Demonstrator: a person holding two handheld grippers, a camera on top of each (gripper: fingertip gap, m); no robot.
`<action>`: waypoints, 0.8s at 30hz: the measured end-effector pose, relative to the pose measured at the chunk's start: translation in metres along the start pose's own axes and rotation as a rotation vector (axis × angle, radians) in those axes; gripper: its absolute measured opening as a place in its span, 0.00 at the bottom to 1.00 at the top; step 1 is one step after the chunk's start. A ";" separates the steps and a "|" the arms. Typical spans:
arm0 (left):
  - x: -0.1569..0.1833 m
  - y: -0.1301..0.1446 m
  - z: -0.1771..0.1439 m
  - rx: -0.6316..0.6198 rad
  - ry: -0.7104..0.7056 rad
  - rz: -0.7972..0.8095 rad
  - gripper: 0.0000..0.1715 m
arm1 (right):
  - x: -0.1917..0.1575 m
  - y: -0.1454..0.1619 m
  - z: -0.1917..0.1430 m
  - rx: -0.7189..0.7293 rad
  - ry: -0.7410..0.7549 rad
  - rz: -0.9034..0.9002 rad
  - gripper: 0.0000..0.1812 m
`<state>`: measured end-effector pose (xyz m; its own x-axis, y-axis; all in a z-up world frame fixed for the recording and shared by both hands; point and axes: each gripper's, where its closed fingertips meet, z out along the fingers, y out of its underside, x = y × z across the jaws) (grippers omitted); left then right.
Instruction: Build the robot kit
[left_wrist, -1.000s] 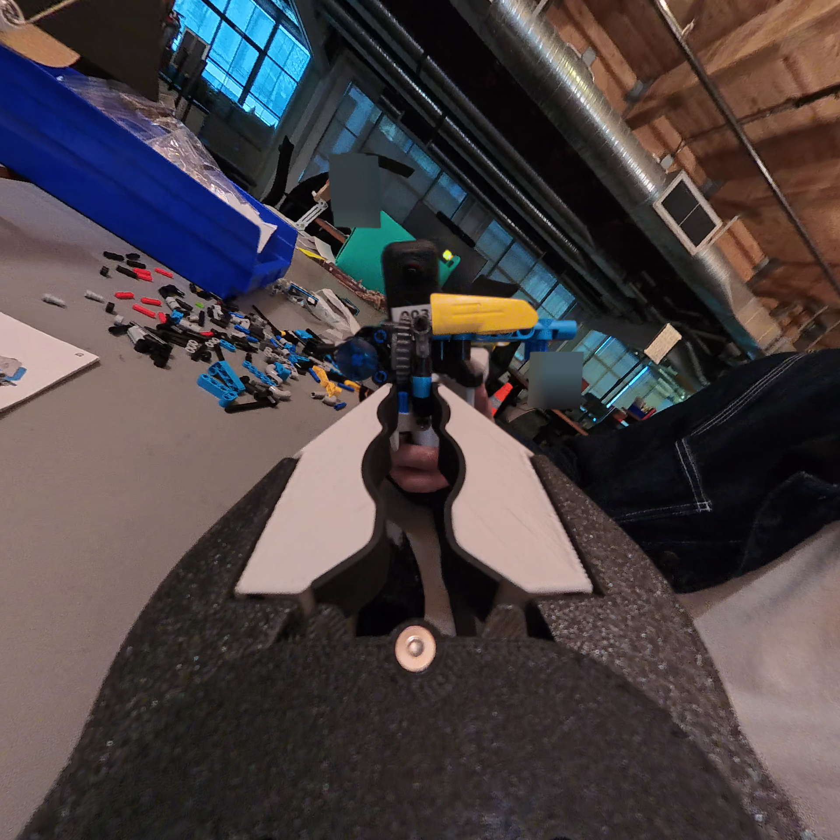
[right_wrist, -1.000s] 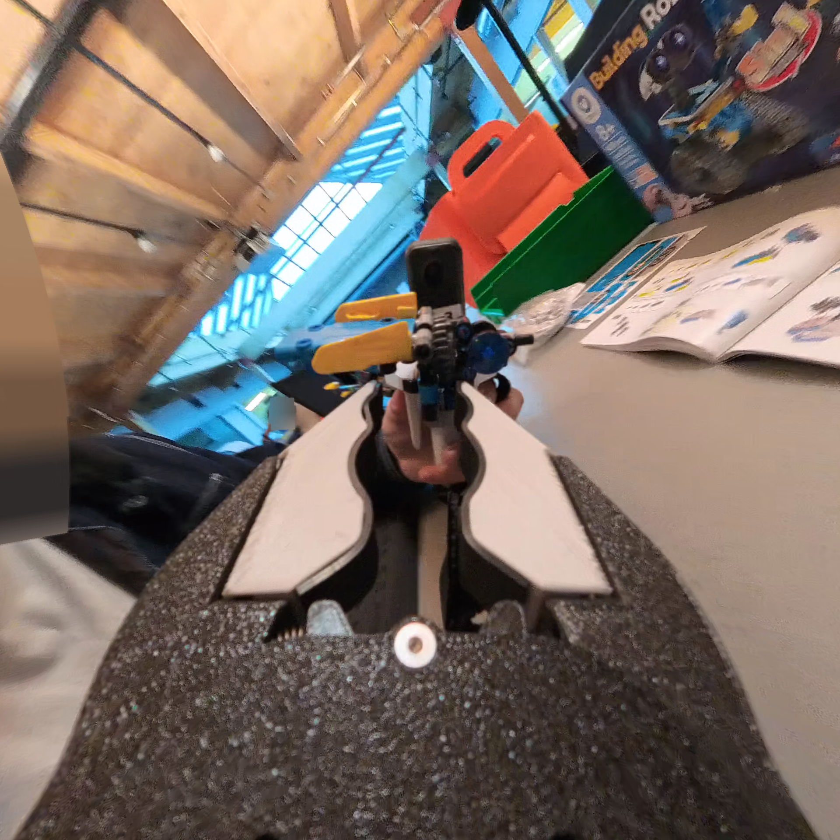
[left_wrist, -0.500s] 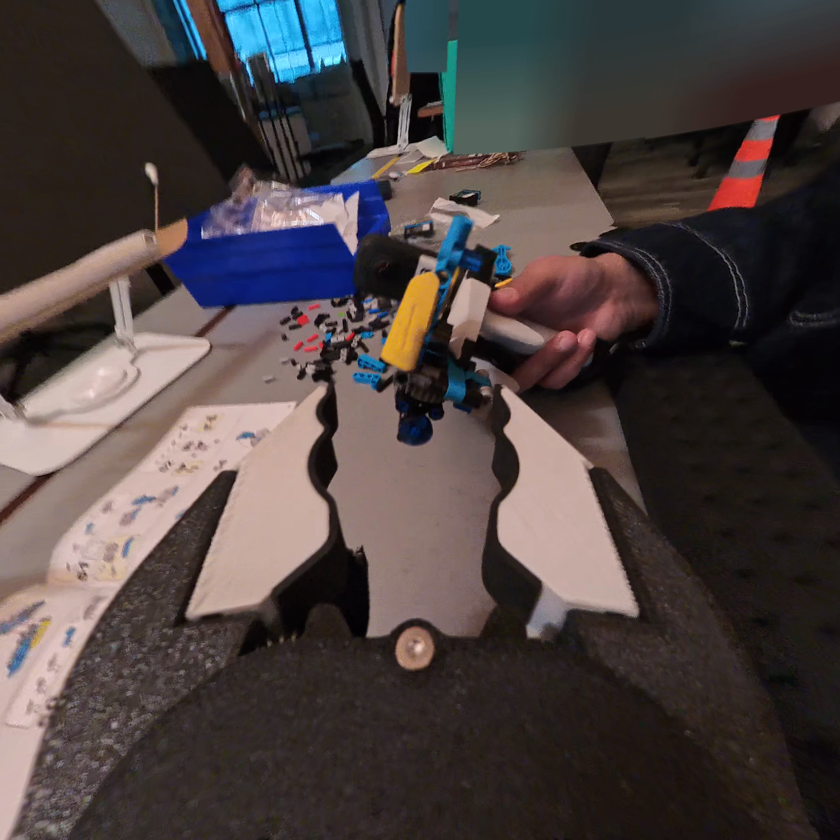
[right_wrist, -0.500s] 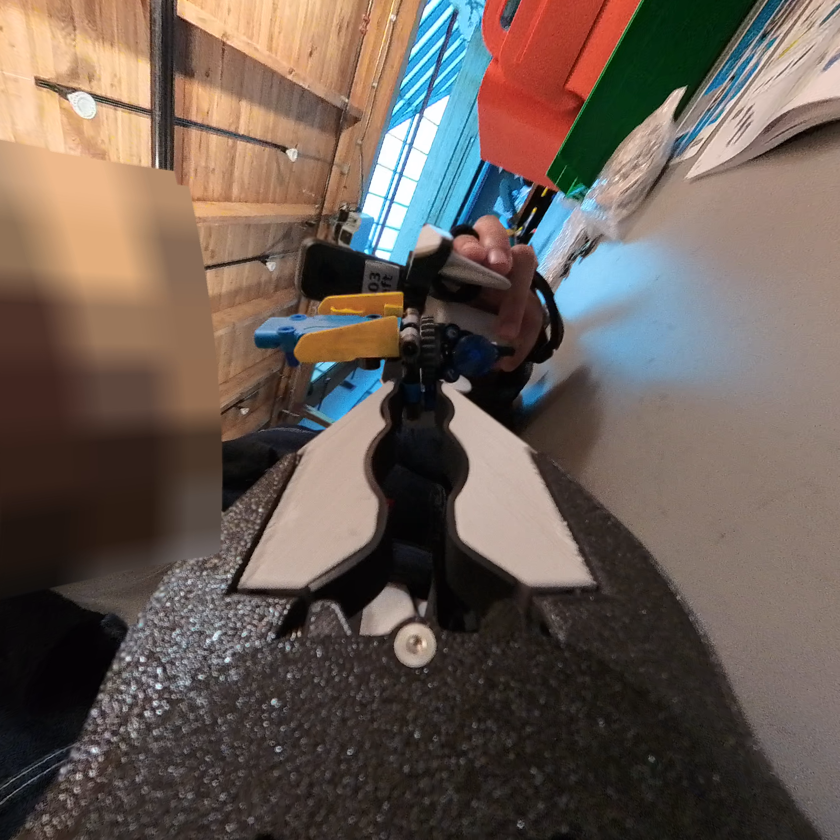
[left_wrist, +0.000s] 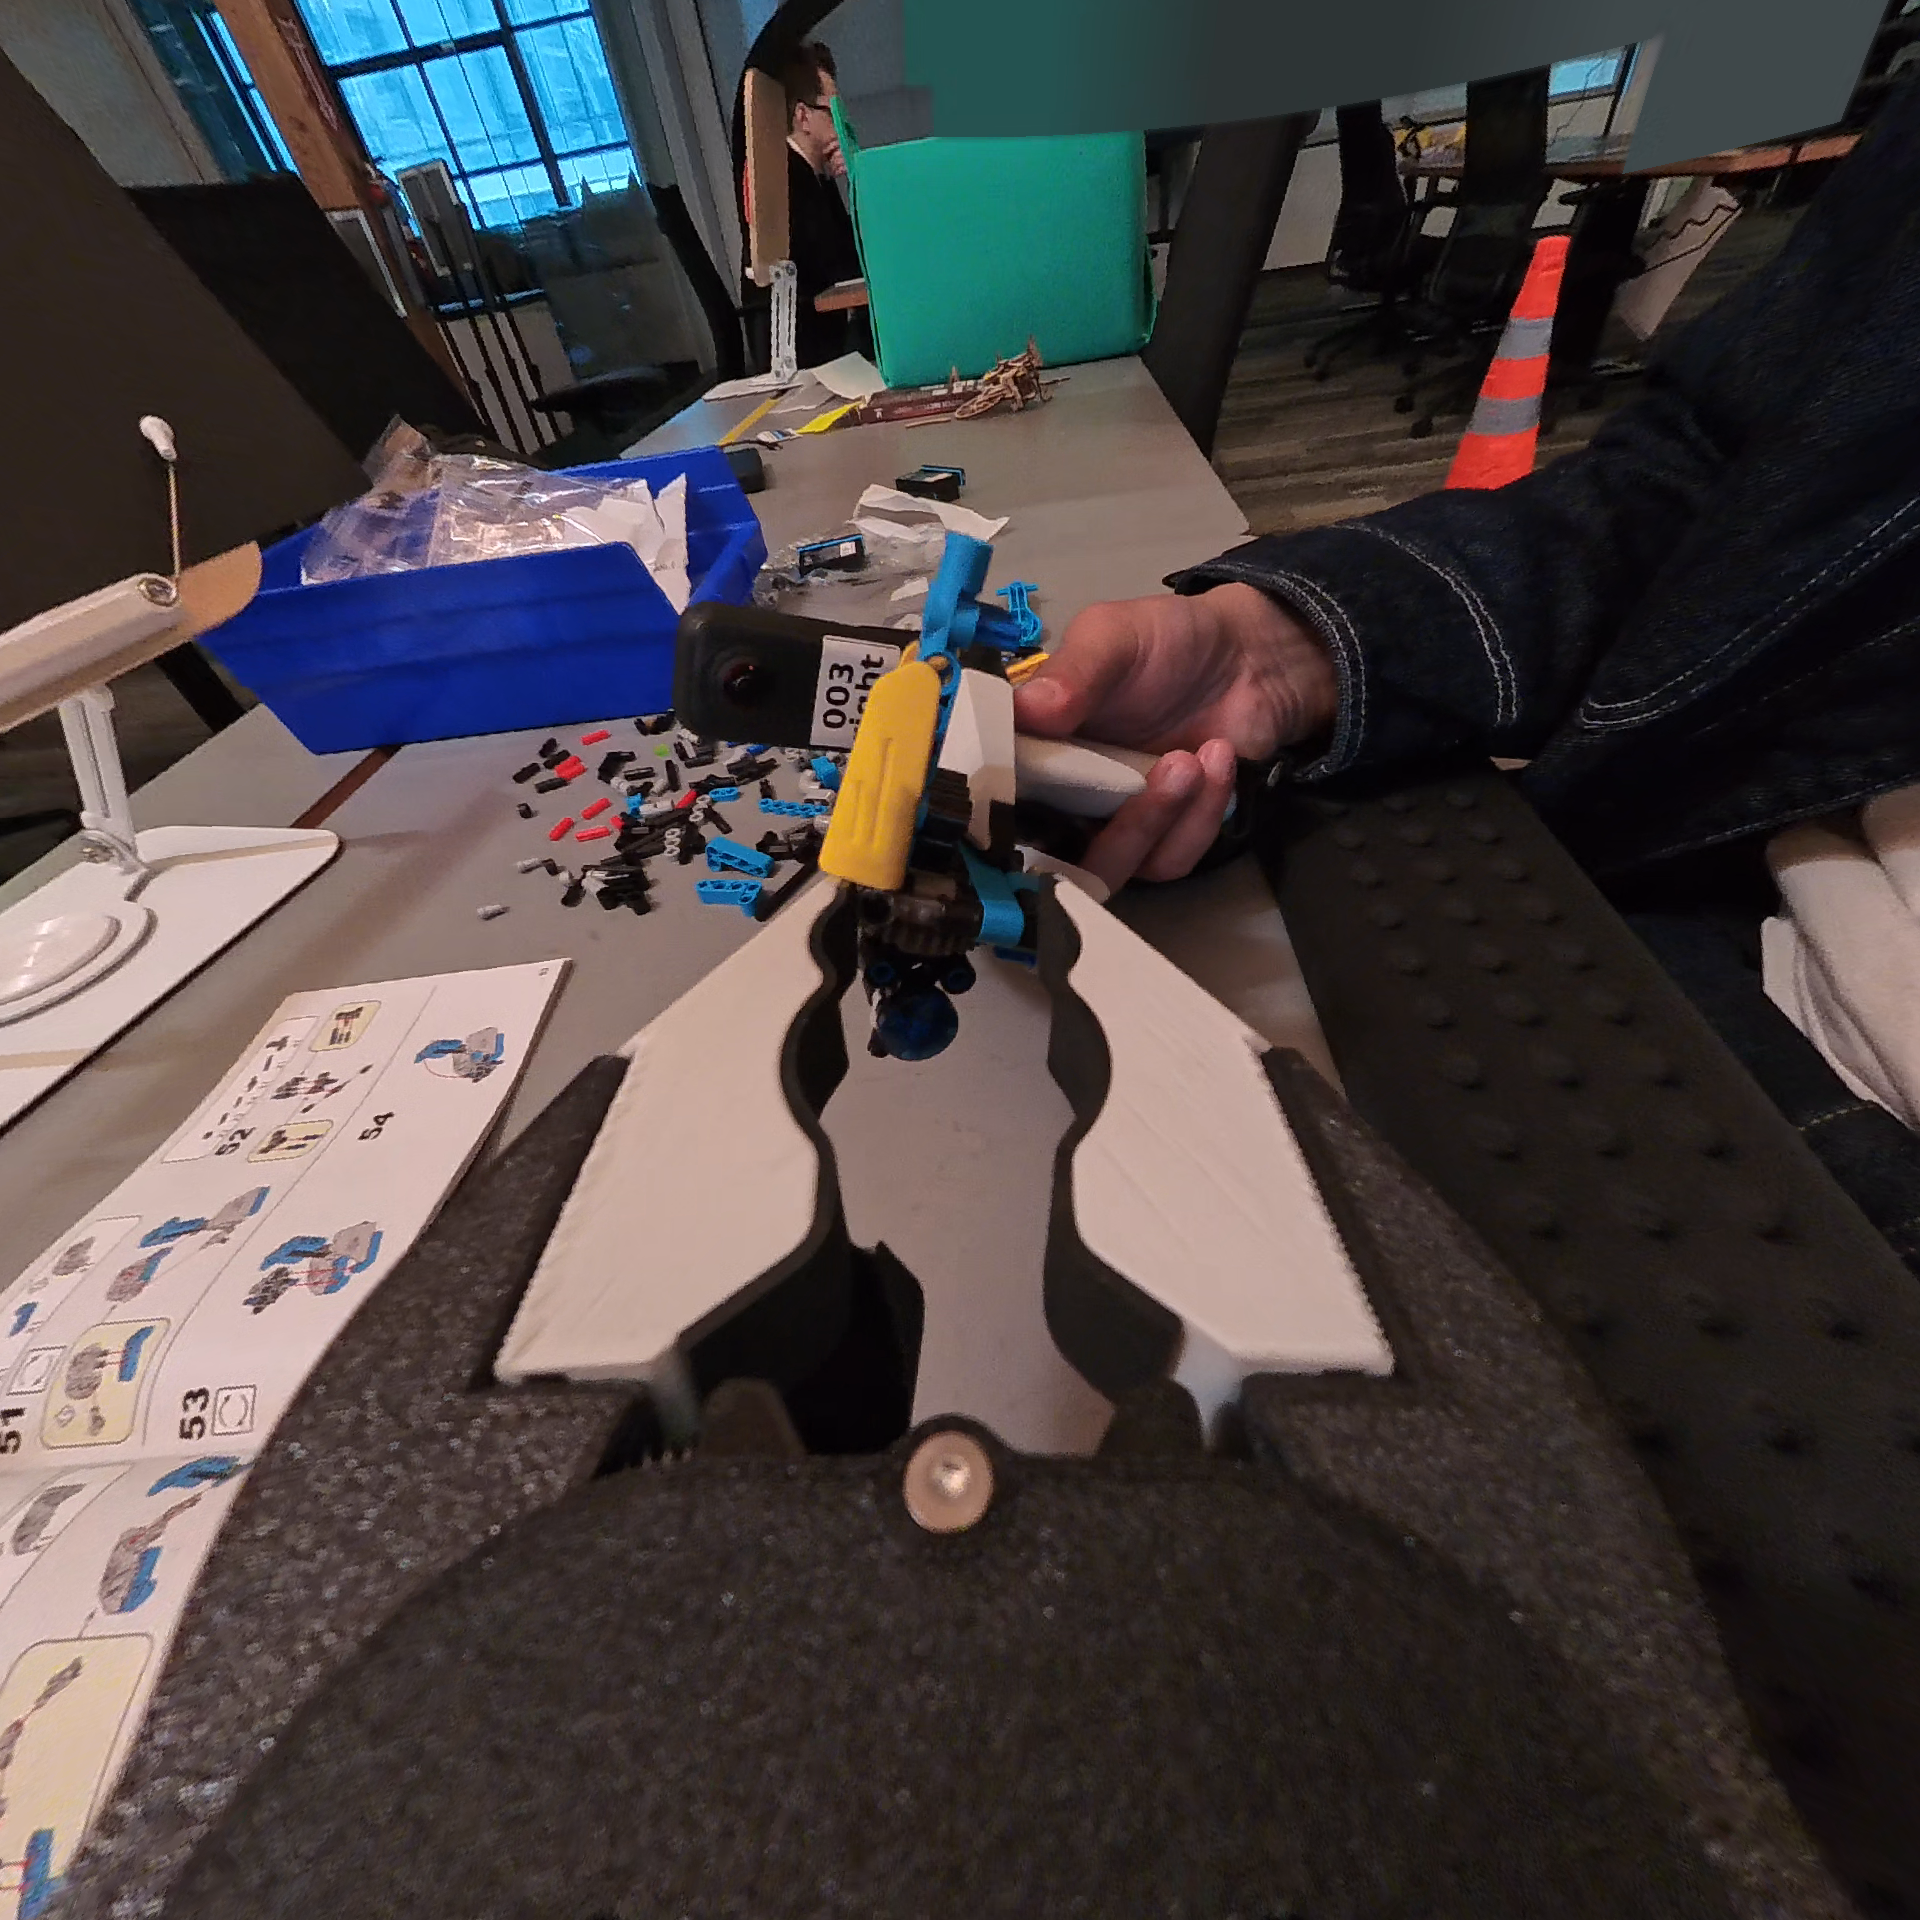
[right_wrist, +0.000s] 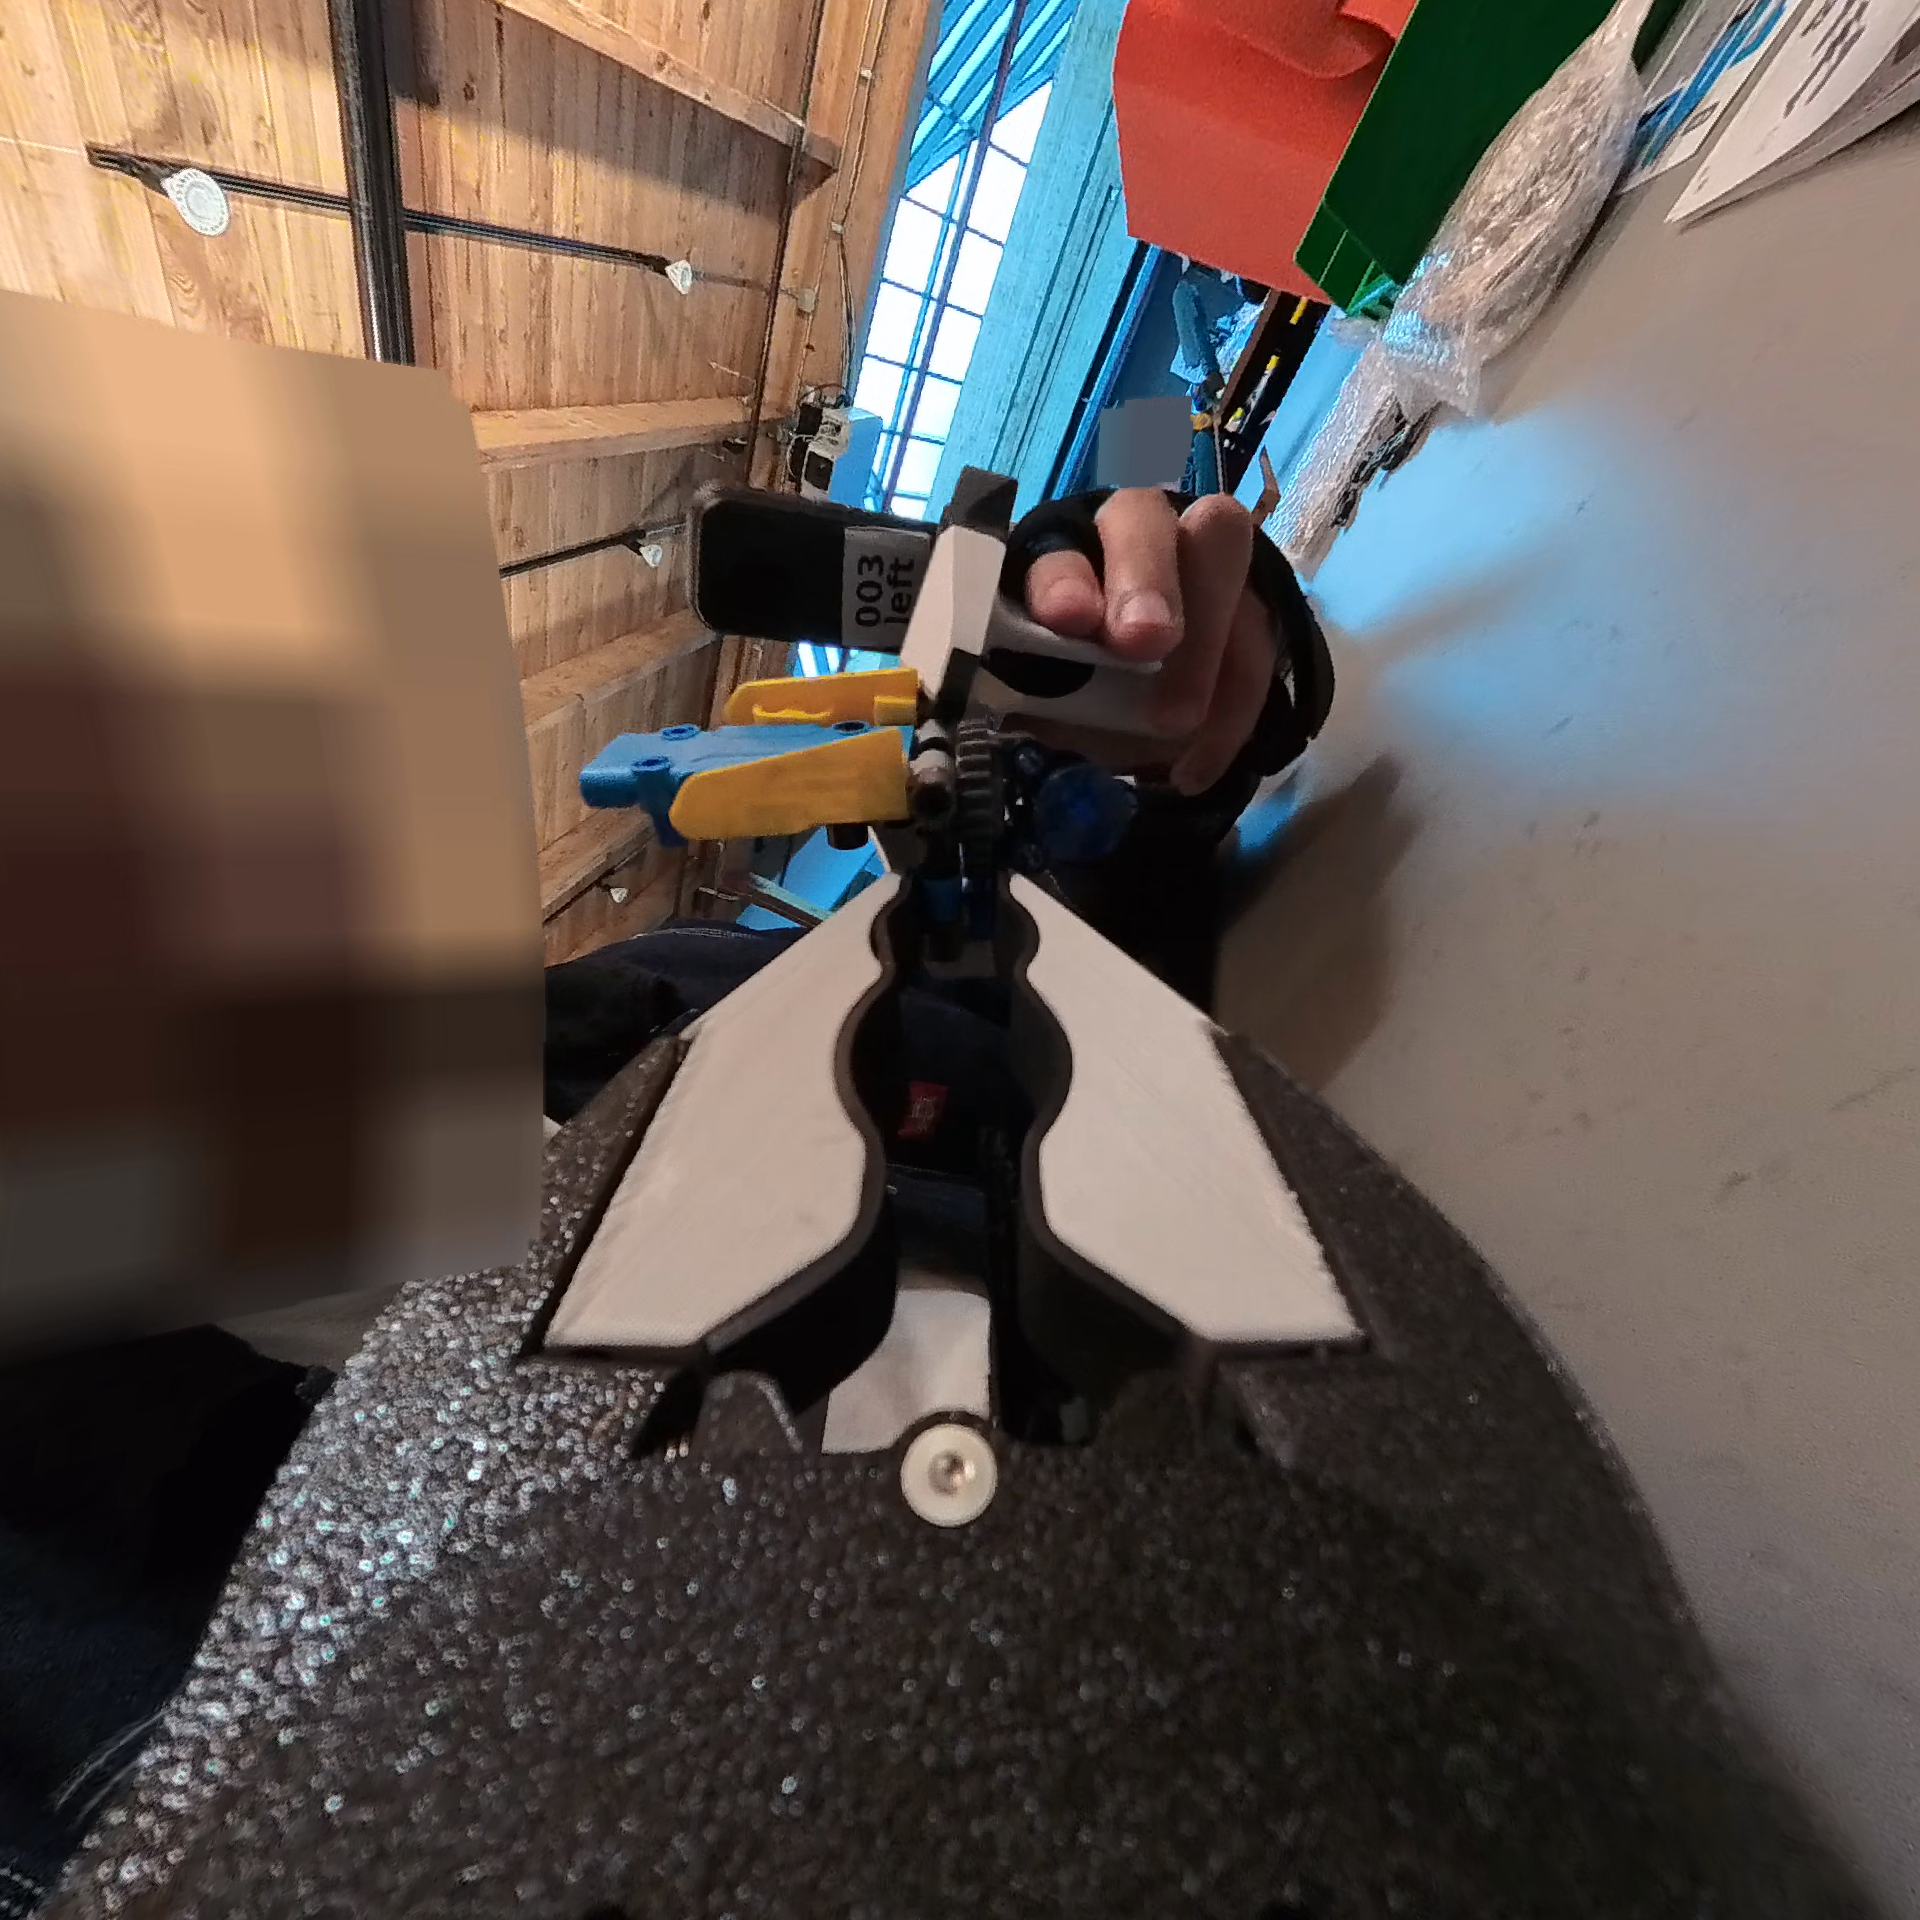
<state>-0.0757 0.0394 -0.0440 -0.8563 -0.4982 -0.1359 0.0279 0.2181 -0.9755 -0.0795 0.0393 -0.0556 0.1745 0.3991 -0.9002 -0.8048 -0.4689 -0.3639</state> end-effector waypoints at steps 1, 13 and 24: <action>0.000 -0.001 0.000 0.006 -0.007 0.015 0.20 | -0.001 0.000 0.000 0.000 -0.009 0.008 0.08; 0.009 0.009 -0.014 -0.043 0.069 -0.071 0.23 | -0.003 0.006 0.003 -0.034 -0.032 0.036 0.08; 0.011 -0.004 -0.020 0.044 0.135 -0.142 0.09 | -0.006 0.017 0.010 -0.097 -0.051 0.043 0.07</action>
<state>-0.0959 0.0494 -0.0378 -0.9147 -0.4034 0.0249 -0.0779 0.1153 -0.9903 -0.1001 0.0364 -0.0542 0.1101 0.4158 -0.9028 -0.7516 -0.5595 -0.3493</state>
